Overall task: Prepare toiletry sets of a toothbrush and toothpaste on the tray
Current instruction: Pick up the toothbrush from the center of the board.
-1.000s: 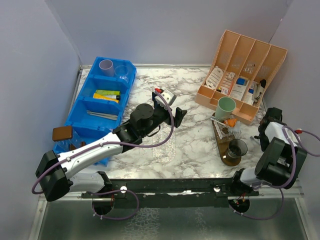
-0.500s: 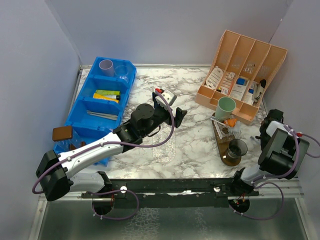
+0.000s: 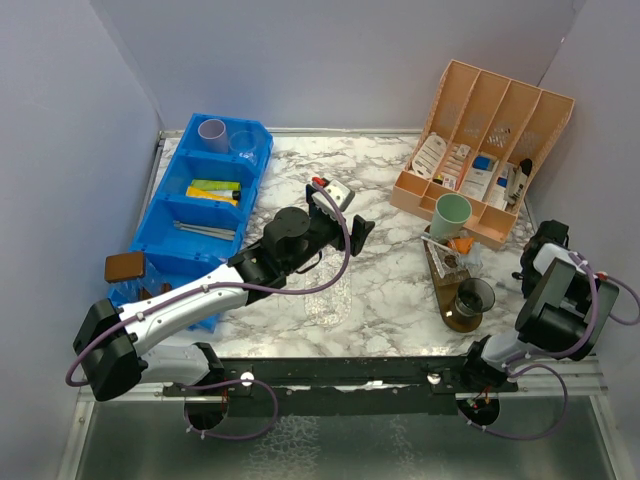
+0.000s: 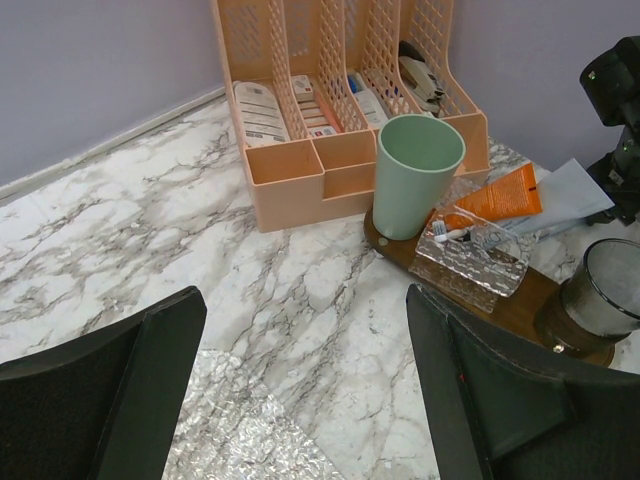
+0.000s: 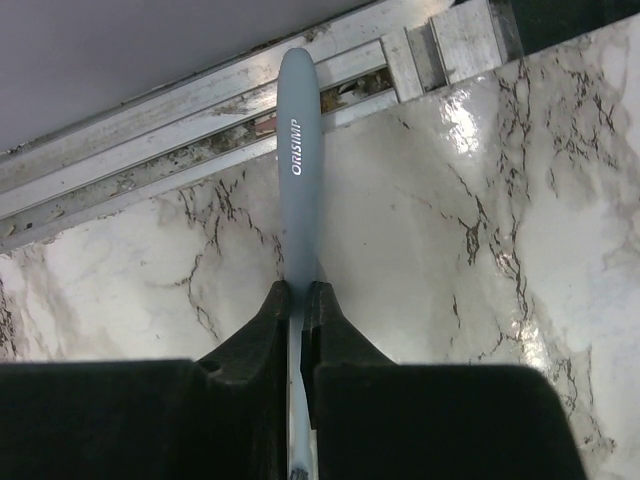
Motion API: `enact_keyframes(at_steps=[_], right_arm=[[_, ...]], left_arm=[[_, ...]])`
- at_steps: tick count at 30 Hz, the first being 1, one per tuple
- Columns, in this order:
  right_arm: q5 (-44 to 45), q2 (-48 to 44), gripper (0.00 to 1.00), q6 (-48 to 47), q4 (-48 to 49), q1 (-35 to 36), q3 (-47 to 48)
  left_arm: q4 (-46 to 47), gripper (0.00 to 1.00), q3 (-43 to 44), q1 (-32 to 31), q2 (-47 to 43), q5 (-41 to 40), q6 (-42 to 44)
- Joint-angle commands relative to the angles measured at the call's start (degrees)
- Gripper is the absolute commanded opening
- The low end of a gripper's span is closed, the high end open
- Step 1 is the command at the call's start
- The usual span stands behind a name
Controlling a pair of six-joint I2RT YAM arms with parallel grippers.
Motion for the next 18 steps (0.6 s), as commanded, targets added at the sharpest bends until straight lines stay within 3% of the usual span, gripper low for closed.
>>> enact_keyframes(at_steps=[1,18], right_arm=[[-6.1,-1.3,0.01,2.9,-5.1,-0.3,-2.5],[-5.5,-9.5,0.01,3.5,-7.7,-0.3,-1.0]], left_arm=[[2.0,0.85,-0.7,-0.1,0.3,0.2,-0.3],[2.0,0.85,-0.7,-0.1,0.5,0.5,-0.5]])
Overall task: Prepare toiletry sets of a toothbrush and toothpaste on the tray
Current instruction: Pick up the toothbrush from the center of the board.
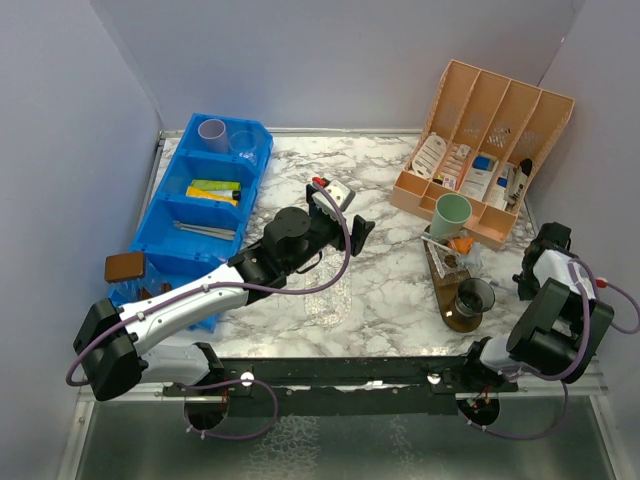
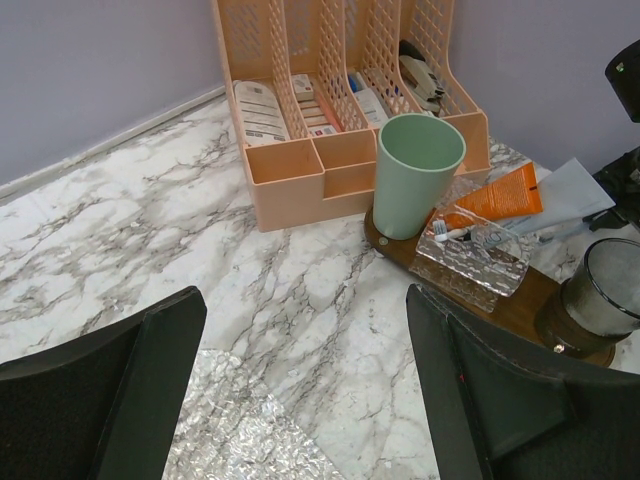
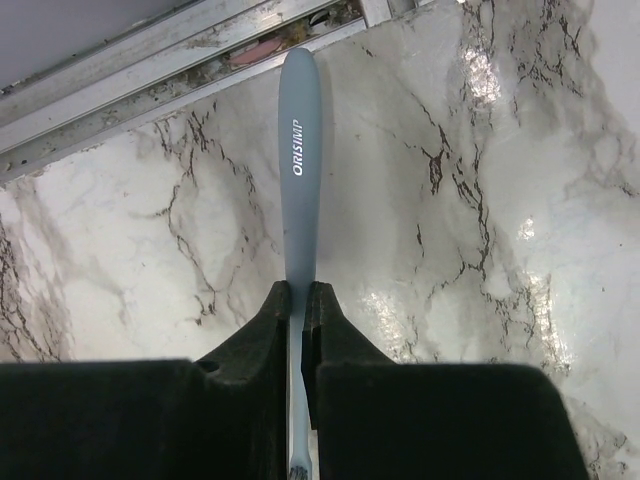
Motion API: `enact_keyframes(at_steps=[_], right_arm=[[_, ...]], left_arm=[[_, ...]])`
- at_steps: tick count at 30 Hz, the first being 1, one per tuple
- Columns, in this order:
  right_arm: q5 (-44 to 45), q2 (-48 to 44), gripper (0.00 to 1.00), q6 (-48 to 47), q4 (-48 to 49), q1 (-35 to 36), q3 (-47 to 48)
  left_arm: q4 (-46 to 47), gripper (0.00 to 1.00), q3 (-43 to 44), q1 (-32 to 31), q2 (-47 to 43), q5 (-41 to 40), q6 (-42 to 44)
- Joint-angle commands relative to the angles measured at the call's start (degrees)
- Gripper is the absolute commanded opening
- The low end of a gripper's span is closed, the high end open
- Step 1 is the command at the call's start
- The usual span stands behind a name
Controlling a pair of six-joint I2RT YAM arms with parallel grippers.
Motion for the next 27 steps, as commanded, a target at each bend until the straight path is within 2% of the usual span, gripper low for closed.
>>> enact_keyframes(at_steps=[1,20,27], right_arm=[[0.3,-1.8,0.01,1.6,-2.0,-0.1,0.9],[-0.4,-9.7,0.01,0.3,-4.2,-0.1,7.4],[-7.0,-14.8,0.01,-5.5,-0.4,-0.1,10.5]], left_arm=[[2.0,0.85,-0.7,-0.1,0.4,0.6,-0.6],[2.0,0.85,-0.6,-0.1,1.2,1.4,-1.2],[1.9,0.85,-0.5,-0.1,0.9,1.0,-0.9]])
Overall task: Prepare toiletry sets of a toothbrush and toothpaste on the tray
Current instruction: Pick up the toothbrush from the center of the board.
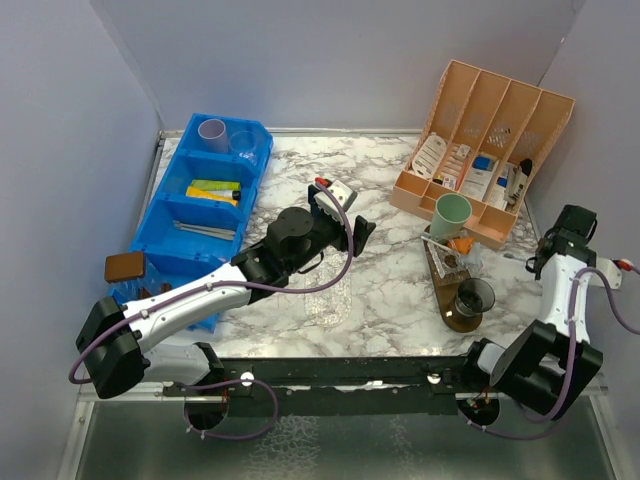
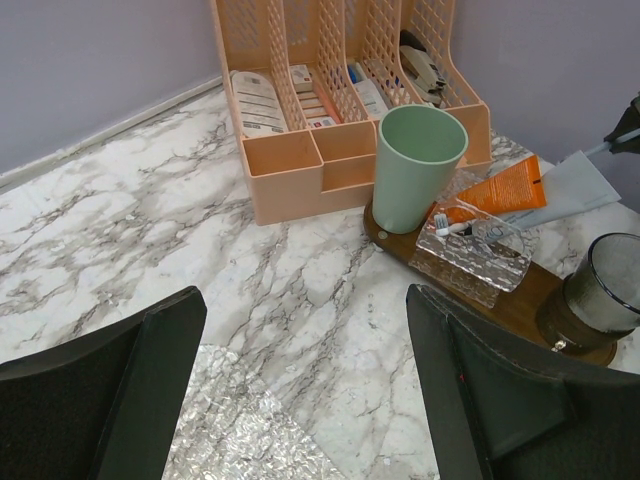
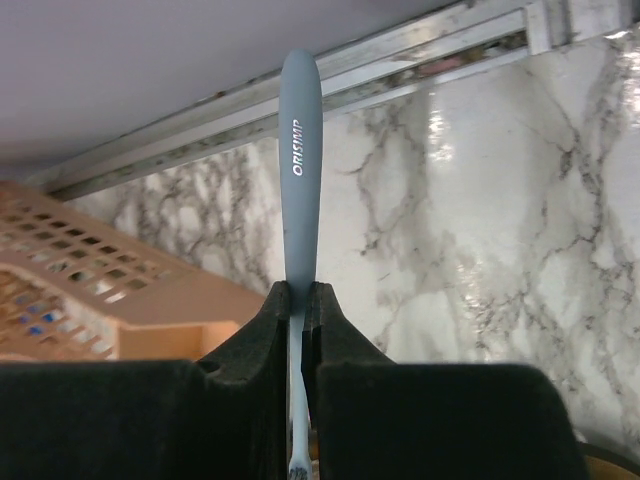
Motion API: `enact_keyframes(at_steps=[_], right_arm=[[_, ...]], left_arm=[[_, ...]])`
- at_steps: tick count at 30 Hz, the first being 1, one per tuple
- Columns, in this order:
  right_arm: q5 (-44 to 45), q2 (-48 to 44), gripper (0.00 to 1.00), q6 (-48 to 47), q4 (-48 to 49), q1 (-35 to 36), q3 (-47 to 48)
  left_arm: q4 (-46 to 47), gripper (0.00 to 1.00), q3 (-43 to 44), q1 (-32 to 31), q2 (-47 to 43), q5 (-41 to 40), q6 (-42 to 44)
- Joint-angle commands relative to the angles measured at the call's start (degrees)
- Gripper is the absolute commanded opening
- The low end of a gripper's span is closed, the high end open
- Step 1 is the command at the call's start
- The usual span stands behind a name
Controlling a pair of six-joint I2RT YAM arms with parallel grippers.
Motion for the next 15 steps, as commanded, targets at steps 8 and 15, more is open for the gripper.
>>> enact_keyframes(at_steps=[8,15], right_arm=[[-14.7,-2.6,0.01,-7.9,2.1,0.2,11.1],[-25.3,-0.3,0.01,-11.5,5.9,7.4,14.6]], left_arm=[[1.8,0.85,-0.3,-0.1,-0.2,1.0,-0.4],[1.6,0.85,-0.2,-0.1,-0.7,0.8,0.3]])
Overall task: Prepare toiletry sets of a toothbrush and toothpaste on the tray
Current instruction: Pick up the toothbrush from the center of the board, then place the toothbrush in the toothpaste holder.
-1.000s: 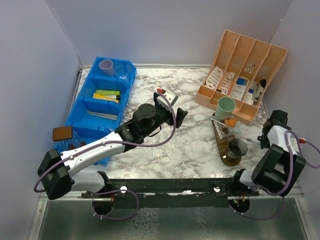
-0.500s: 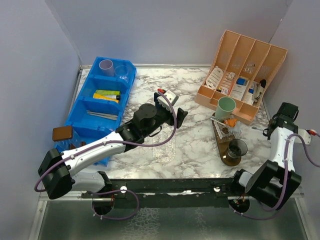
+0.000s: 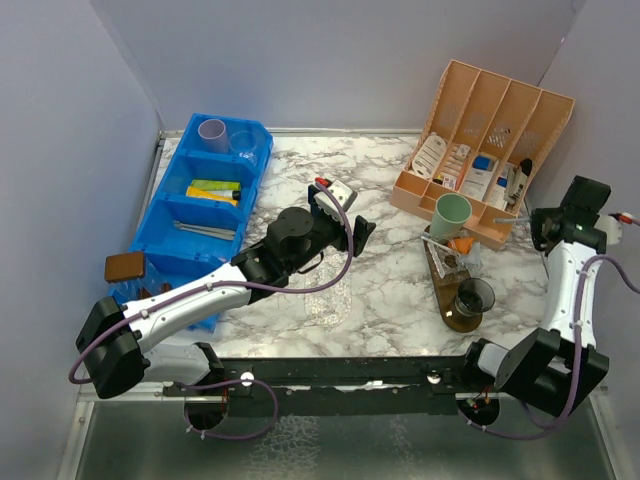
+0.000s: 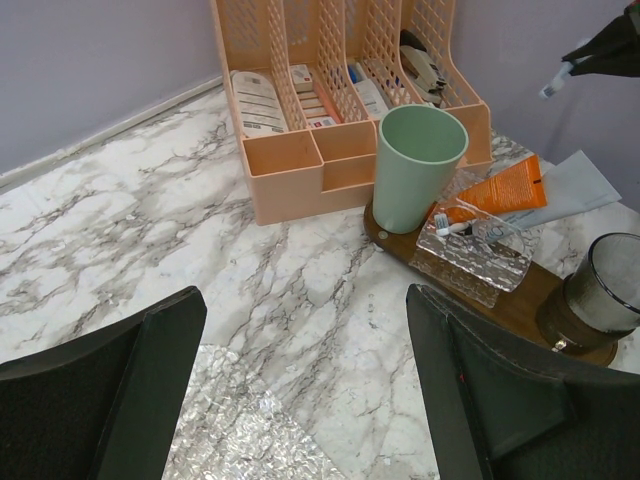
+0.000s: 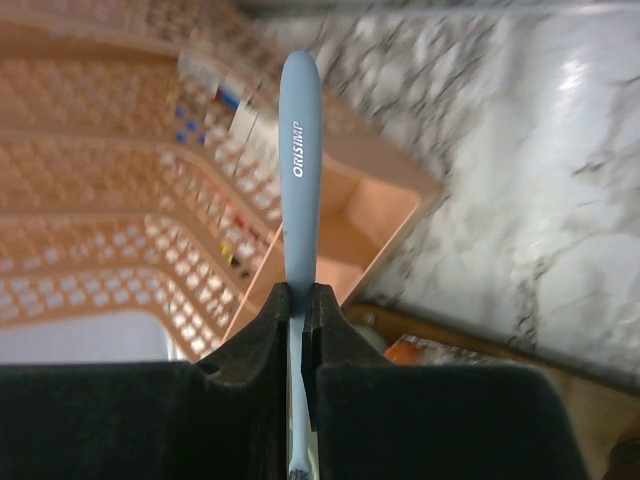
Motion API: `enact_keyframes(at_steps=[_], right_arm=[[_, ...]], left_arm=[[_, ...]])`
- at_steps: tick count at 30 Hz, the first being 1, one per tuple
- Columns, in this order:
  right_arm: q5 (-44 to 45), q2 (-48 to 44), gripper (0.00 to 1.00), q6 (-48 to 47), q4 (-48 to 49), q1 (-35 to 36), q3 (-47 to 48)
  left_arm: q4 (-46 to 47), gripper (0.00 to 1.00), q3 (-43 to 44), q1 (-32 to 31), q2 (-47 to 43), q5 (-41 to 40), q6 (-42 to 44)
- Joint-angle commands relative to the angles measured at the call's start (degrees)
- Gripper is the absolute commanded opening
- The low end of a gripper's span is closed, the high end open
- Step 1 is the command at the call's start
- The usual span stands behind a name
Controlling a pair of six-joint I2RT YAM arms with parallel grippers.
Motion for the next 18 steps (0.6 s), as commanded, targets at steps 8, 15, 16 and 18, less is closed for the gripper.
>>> enact_keyframes(at_steps=[8,15,16,18], right_arm=[[-13.3,1.3,0.01,-2.8,2.7,12.7,7.4],[-20.6,1.2,0.01,-0.2,3.1,19.6,8.3],[-21.2,1.1,0.01,0.1,3.0,20.7,8.9],[-23.0,1.2,0.01,0.7,3.1,22.5,9.8]], left_arm=[[1.1,0.85,0.5,-0.1,0.8,2.7,1.5],[5.7,0.87,-0.2,-0.2,3.1,12.3,6.7],[7.6,0.88,-0.9,-0.2,3.6,13.1,7.9],[12.1,0.88,-2.7,-0.2,4.3,17.0,13.0]])
